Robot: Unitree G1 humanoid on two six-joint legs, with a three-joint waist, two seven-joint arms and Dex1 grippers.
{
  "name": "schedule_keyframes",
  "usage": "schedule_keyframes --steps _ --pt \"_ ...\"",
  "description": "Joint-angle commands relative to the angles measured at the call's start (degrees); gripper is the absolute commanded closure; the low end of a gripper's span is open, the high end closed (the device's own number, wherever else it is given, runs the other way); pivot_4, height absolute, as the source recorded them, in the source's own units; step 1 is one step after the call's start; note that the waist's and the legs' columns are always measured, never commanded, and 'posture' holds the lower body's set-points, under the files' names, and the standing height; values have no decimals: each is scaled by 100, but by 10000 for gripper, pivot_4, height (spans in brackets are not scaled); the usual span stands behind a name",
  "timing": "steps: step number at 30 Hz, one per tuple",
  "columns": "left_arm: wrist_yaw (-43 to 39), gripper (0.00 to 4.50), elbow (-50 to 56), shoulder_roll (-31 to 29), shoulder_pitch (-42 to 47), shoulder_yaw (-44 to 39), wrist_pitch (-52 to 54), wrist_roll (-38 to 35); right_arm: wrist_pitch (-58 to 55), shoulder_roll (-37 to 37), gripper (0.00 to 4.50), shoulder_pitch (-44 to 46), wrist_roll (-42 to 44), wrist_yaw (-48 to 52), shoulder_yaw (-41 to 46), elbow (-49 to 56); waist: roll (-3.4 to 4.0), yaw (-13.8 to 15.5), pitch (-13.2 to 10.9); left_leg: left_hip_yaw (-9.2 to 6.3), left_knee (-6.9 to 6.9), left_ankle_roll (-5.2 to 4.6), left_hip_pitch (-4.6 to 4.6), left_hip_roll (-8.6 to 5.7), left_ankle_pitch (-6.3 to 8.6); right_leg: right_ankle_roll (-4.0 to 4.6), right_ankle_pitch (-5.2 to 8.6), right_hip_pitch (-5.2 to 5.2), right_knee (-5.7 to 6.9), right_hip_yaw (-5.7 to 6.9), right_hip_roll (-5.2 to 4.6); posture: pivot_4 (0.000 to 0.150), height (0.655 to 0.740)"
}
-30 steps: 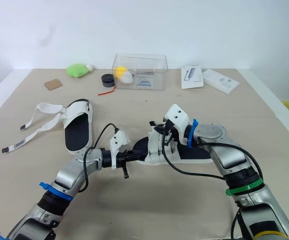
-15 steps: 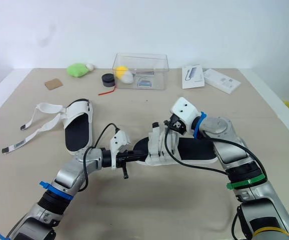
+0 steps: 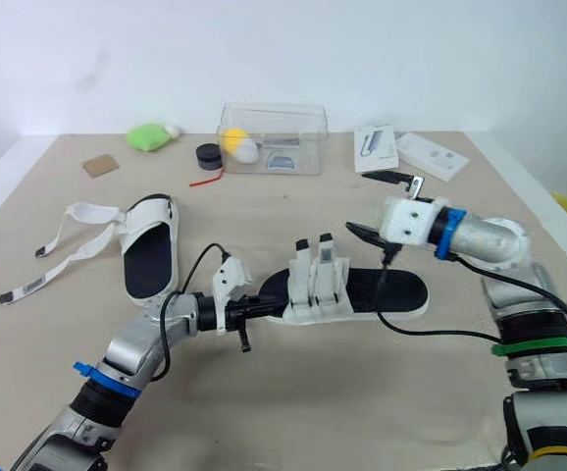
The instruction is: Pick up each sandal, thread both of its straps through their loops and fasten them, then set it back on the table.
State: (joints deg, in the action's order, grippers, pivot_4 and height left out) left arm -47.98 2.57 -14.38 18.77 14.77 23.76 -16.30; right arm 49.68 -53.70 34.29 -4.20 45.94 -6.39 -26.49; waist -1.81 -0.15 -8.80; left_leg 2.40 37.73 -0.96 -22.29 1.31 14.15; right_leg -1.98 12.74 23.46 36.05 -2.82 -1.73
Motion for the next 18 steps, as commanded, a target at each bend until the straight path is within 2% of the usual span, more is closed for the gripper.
schedule_keyframes --steps 1,3,6,9,11,12,18 --pt "272 39242 367 -137 -163 -448 136 -156 1823 -296 0 -169 -641 -231 31 -474 4 -32 -12 0 -2 0 1 2 0 3 0 1 1 -1 1 1500 7400" --pt "321 34597 550 -210 -233 -544 180 -205 2409 -290 0 -204 -1070 -418 -11 -667 9 -118 -19 5 -7 0 3 4 0 3 -2 4 3 -8 3 1500 7400" --pt "375 23991 777 -331 -306 -683 208 -298 2905 -184 0 -165 -1744 -772 14 -943 12 -189 -29 23 -13 1 16 9 -1 0 -8 6 7 -30 10 1500 7400" --pt "385 13013 889 -421 -335 -793 225 -375 3025 -101 0 -85 -2143 -1130 36 -1111 10 -209 -32 34 -15 3 24 11 -2 2 -8 5 9 -40 10 1500 7400" --pt "399 3719 982 -500 -306 -886 250 -446 2905 22 0 -50 -2189 -1341 32 -1026 9 -213 -34 42 -15 4 26 9 -2 3 -8 5 9 -48 8 1500 7400" --pt "409 1438 1020 -529 -283 -920 270 -481 2837 80 0 -42 -2273 -1443 41 -945 4 -223 -37 47 -15 4 27 9 -3 3 -9 6 10 -52 8 1500 7400" --pt "393 1438 1067 -601 -183 -960 350 -585 2593 419 0 -128 -2846 -2005 54 -400 -1 -227 -41 50 -15 7 23 -1 -1 6 -32 7 9 -55 -5 1500 7400"
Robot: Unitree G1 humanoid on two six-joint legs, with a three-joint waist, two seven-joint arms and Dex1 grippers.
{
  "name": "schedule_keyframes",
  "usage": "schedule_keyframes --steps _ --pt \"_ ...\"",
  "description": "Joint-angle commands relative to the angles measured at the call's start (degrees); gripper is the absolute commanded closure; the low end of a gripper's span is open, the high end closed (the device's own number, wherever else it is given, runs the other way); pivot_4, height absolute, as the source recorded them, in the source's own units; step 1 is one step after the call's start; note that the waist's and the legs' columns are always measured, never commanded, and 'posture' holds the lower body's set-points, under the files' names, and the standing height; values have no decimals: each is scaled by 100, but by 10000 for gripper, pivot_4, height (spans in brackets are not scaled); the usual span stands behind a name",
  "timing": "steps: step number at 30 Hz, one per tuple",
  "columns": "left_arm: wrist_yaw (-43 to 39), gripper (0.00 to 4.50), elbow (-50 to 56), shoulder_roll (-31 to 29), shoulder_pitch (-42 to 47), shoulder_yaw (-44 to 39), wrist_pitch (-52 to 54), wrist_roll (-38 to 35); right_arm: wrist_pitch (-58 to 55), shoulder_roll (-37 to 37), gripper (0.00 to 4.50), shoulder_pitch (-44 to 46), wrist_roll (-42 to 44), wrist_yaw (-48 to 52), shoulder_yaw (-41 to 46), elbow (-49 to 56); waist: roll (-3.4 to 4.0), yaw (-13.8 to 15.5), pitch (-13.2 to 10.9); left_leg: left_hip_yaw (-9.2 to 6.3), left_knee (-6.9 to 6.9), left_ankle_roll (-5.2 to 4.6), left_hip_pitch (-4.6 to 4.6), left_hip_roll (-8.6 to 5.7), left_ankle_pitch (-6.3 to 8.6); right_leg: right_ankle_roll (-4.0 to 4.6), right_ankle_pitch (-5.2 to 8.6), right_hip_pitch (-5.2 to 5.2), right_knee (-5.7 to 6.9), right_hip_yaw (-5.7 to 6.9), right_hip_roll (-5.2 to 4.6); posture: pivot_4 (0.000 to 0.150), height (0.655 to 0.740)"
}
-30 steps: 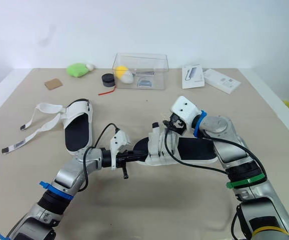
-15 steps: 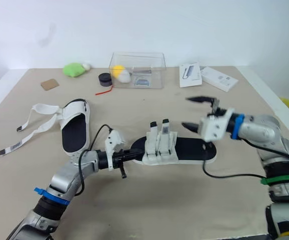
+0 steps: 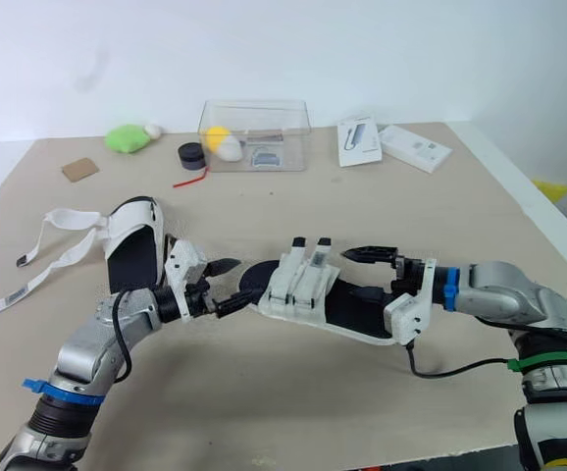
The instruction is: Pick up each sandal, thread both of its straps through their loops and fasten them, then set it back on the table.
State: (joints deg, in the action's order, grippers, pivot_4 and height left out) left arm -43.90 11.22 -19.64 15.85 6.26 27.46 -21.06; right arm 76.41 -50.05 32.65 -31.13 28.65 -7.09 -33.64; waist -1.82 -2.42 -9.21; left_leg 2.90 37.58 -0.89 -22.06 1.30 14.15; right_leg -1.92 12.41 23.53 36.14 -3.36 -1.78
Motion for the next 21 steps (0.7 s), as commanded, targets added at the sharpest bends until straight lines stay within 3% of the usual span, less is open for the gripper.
schedule_keyframes --steps 1,2,5,11,15,18,21 --pt "-31 1438 170 -86 140 -97 -19 -109 -121 108 0 19 -244 -373 113 412 0 0 0 0 0 1 -2 -1 0 -5 -2 1 0 1 -1 1500 7400" --pt "-37 1438 141 -91 172 -91 -16 -111 -150 151 0 8 -304 -455 110 488 0 0 0 -1 0 1 -2 -2 0 -5 -2 1 0 1 -2 1500 7400" --pt "-46 0 28 -86 282 -82 -23 -106 -239 286 7908 13 -472 -612 61 656 -1 1 -1 -2 0 1 -3 -2 1 -5 -2 3 0 2 -1 1500 7400" --pt "-72 0 -125 -85 425 -88 -71 -111 -410 310 30231 -117 -430 -790 -6 892 -2 -2 -1 0 0 2 -2 -1 1 -6 -3 3 0 1 1 1500 7400" --pt "-107 0 -246 -51 538 -38 -157 -79 -1196 401 44249 -366 374 -671 71 1112 -3 -1 -2 -2 -1 2 -4 -1 1 -5 -3 4 1 3 1 1500 7400" --pt "-144 0 -344 -5 685 21 -207 -66 -2031 480 44718 -473 808 -663 321 1343 -7 -5 -5 -2 -1 2 -4 -2 1 -7 -5 3 1 1 1 1500 7400" --pt "-178 0 -464 114 929 76 -239 -71 -3184 441 44718 -507 629 -1069 845 1501 -6 3 -5 0 0 3 -7 -6 0 -11 -10 5 1 -2 -2 1500 7400"
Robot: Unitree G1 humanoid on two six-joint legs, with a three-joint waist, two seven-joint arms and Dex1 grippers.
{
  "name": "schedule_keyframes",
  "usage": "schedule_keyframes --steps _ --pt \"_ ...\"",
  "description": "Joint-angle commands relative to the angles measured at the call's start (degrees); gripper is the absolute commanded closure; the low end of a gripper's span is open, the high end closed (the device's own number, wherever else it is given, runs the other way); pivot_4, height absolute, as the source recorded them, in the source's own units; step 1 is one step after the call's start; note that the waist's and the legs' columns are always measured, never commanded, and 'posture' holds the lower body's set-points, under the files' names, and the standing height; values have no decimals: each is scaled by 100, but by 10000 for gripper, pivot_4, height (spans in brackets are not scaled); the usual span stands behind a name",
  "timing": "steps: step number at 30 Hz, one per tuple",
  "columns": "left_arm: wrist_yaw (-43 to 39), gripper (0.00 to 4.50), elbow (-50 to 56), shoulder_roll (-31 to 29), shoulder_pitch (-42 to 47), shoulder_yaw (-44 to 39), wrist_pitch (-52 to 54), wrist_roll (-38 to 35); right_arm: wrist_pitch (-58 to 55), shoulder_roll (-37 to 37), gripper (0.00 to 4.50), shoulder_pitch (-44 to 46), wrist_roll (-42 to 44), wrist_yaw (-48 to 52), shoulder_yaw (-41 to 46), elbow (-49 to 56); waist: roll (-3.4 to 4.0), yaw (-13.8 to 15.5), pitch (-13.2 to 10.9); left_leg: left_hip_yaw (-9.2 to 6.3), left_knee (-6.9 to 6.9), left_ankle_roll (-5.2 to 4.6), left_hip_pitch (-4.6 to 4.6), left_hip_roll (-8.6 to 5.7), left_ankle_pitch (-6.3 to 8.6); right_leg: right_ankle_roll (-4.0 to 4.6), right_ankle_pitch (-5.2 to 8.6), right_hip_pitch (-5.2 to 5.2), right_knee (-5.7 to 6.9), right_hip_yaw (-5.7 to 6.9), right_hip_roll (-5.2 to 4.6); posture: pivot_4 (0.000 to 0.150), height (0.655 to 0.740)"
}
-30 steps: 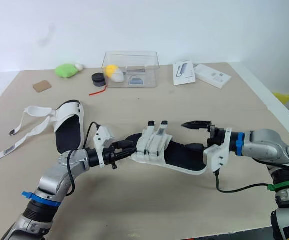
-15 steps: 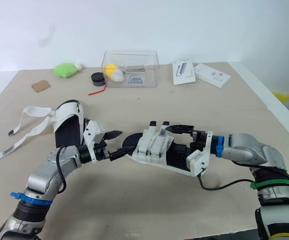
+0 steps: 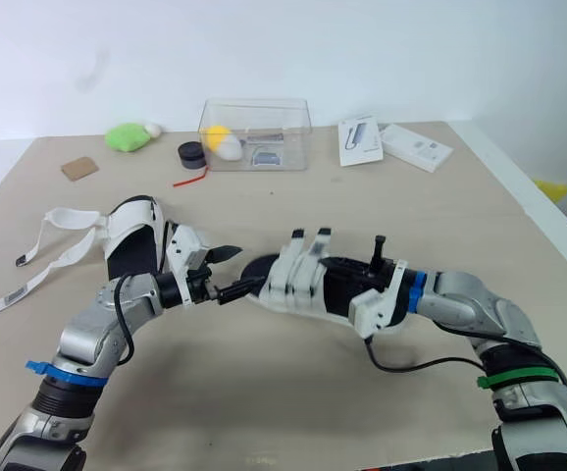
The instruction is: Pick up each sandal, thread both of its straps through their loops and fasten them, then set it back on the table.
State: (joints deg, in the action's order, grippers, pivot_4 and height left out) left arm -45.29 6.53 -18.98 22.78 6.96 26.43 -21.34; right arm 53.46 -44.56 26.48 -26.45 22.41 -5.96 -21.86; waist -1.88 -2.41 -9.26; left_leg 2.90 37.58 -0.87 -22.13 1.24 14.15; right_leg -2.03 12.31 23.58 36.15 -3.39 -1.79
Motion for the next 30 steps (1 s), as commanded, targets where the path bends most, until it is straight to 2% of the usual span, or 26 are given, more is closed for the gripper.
schedule_keyframes --steps 1,3,7,13,18,24,25,28,29,30 --pt "-53 0 -33 92 304 27 -146 -39 -1311 -149 44718 96 24 -565 865 315 0 4 0 0 1 0 -2 -1 0 -2 -1 1 0 0 0 1500 7400" --pt "-77 0 -77 128 361 44 -163 -33 -1802 -182 44718 48 -109 -665 965 376 0 22 0 0 1 0 -5 -5 0 -5 -1 2 0 0 -4 1500 7400" --pt "-153 0 -261 300 570 174 -213 -14 -3836 -419 44718 131 -567 -1239 1453 0 0 91 1 0 1 -2 -21 -13 1 -9 3 13 -1 0 -11 1500 7400" --pt "-225 0 -349 393 642 247 -282 -31 -4973 -604 44718 156 -813 -1061 1057 -396 9 90 5 7 -2 -1 -61 -23 1 -9 6 63 3 -13 -7 1500 7400" --pt "-253 0 -261 424 594 235 -270 -34 -5306 -730 44718 -55 -652 -578 846 -266 16 64 7 9 -2 0 -60 -29 0 -10 5 66 7 -19 -2 1500 7400" --pt "-201 0 -90 362 488 131 -240 -57 -5359 -1118 21656 -391 768 906 1422 224 16 76 7 7 7 1 -60 -34 -1 -23 -4 60 9 -19 -6 1500 7400" --pt "-181 0 -65 342 478 99 -234 -58 -5398 -1222 15906 -439 1041 1204 1546 305 17 80 7 8 9 1 -61 -36 -1 -26 -5 60 9 -20 -7 1500 7400" --pt "-127 0 16 266 440 23 -210 -53 -5662 -1463 2815 -545 1788 1998 1868 483 16 83 7 8 15 0 -61 -36 -1 -29 -8 59 9 -21 -9 1500 7400" --pt "-87 0 76 210 409 -14 -194 -41 -5933 -1519 662 -583 2204 2387 2054 616 16 81 7 8 16 0 -61 -36 -1 -30 -8 59 9 -20 -9 1500 7400" --pt "-32 0 154 135 370 -61 -174 -21 -6212 -1549 662 -599 2645 2759 2241 775 15 79 7 8 16 0 -60 -34 0 -29 -9 57 8 -21 -7 1500 7400"
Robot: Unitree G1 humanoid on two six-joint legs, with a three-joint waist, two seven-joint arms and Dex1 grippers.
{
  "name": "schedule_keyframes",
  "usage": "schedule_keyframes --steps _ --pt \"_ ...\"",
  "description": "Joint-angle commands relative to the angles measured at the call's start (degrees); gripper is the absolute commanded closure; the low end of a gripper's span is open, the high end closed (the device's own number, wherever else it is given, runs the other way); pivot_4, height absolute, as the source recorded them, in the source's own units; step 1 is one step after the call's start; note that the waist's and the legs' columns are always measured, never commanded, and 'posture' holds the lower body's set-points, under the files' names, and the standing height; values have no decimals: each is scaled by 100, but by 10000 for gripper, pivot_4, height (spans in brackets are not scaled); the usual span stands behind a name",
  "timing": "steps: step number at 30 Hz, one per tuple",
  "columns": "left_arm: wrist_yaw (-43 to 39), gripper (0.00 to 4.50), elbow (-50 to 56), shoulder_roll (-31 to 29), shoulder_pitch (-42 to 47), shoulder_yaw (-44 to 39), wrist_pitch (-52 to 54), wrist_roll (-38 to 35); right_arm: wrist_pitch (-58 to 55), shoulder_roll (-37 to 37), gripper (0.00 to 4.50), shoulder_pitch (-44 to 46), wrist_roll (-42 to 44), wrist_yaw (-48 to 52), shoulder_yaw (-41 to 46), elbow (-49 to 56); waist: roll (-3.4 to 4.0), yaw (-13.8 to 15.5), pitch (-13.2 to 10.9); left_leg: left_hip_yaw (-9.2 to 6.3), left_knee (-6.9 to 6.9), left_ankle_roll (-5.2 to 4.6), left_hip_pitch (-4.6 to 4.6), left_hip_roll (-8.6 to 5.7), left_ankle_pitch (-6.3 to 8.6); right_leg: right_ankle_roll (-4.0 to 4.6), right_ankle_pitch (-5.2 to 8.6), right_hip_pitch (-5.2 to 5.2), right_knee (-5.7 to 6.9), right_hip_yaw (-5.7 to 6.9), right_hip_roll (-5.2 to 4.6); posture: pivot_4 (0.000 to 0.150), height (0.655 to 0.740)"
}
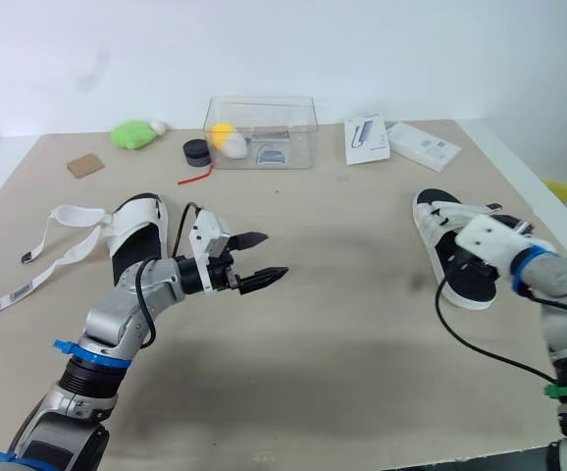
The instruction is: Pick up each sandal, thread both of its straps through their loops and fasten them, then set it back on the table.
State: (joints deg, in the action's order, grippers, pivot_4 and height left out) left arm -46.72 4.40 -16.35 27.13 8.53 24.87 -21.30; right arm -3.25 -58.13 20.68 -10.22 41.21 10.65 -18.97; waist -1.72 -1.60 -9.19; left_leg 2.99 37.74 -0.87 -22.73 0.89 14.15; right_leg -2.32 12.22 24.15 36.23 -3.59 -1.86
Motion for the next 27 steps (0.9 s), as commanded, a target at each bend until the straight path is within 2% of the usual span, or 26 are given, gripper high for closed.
schedule_keyframes --steps 1,3,5,7,9,13,17,22,27 --pt "181 0 464 -224 -113 -284 13 -1 -893 -193 662 8 1440 1173 756 666 0 -6 0 -1 1 0 0 3 0 1 -1 0 0 0 3 1500 7400" --pt "430 0 718 -428 -252 -533 103 32 -1514 -164 662 166 2178 1578 996 1061 -1 -19 -1 -2 1 0 4 21 0 4 -3 -3 0 0 11 1500 7400" --pt "857 0 1005 -675 -479 -946 71 205 -2458 80 662 513 3263 1812 1111 1769 0 -83 -3 -2 2 0 7 33 0 8 -5 -3 0 -2 23 1500 7400" --pt "1290 0 1171 -939 -701 -1183 -42 587 -3227 387 662 815 4045 1810 1007 2334 -2 -104 -4 -2 3 1 15 63 0 4 -3 -4 3 -6 52 1500 7400" --pt "1749 0 1289 -1207 -961 -1353 -121 1116 -3669 774 662 1137 4479 1763 679 2582 -6 -106 -6 -11 4 1 20 70 -3 6 -2 -10 3 7 57 1500 7400" --pt "2625 0 1471 -1393 -1311 -1682 -168 1869 -3732 1433 662 1619 4526 1718 -79 2609 -21 -54 -13 -11 3 -1 33 84 -9 27 -14 -15 9 8 72 1500 7400" --pt "3073 0 1517 -1531 -1521 -1754 -201 2401 -3412 1816 662 1853 4306 1773 -637 2562 -21 -3 -12 3 5 0 5 69 -14 44 -31 10 10 8 46 1500 7400" --pt "3402 0 1122 -1751 -1382 -1242 -176 3292 -3119 2144 662 2028 4110 1763 -1035 2558 -22 53 -12 -2 5 5 -27 66 -11 43 -29 36 8 14 40 1500 7400" --pt "3503 0 556 -1700 -1088 -873 -454 3670 -3081 2213 662 1987 4110 1658 -1027 2680 -24 50 -11 -7 11 5 -41 60 -11 43 -31 43 8 26 30 1500 7400"
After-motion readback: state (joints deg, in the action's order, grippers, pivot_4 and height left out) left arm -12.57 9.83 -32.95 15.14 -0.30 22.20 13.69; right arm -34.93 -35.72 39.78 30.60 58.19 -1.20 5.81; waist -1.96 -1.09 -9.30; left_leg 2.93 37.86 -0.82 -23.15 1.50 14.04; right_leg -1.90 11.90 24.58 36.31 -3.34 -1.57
